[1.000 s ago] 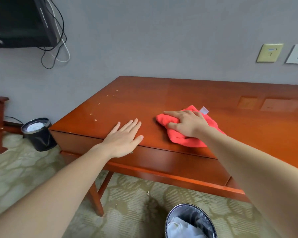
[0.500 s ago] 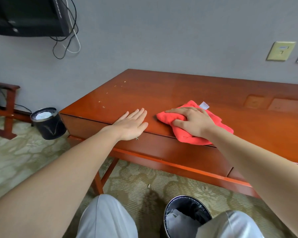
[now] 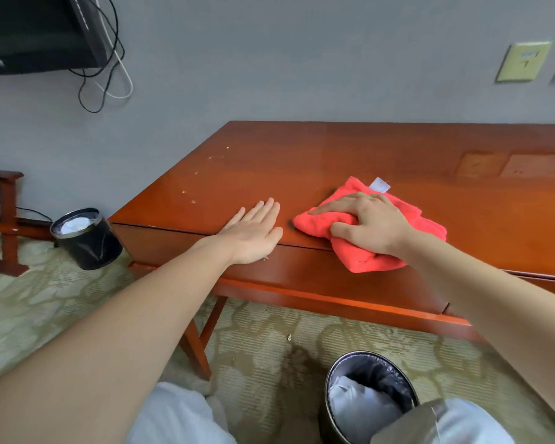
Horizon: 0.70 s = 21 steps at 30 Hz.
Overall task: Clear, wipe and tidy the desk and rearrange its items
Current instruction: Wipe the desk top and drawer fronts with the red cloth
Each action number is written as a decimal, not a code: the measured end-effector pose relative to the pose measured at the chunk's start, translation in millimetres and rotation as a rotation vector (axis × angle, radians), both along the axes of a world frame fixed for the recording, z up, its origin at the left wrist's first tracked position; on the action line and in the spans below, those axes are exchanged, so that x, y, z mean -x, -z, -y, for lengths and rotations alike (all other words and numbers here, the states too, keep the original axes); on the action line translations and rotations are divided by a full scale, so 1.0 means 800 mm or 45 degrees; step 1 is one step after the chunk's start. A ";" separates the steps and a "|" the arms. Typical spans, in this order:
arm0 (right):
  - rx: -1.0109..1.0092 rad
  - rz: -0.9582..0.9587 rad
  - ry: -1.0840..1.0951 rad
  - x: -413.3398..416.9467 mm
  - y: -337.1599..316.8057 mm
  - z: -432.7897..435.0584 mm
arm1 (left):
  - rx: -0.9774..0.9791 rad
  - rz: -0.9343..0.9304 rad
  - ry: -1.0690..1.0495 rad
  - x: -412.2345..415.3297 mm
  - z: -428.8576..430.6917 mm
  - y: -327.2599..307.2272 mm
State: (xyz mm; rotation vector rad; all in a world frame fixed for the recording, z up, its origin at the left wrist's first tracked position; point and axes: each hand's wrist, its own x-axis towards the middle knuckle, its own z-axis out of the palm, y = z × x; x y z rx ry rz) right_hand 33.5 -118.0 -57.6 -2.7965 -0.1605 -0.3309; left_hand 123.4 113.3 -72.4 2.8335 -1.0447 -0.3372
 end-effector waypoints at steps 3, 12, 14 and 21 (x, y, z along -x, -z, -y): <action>-0.027 0.043 -0.256 0.027 0.005 0.013 | 0.002 -0.007 0.038 -0.001 -0.003 0.000; 0.074 0.115 0.485 0.024 0.006 -0.027 | -0.009 -0.060 0.118 -0.008 -0.008 -0.003; 0.042 0.128 0.272 0.034 0.013 -0.050 | -0.008 -0.038 0.113 -0.007 -0.007 -0.004; 0.059 -0.013 0.386 0.019 -0.009 0.042 | -0.066 -0.039 0.129 -0.012 -0.009 -0.015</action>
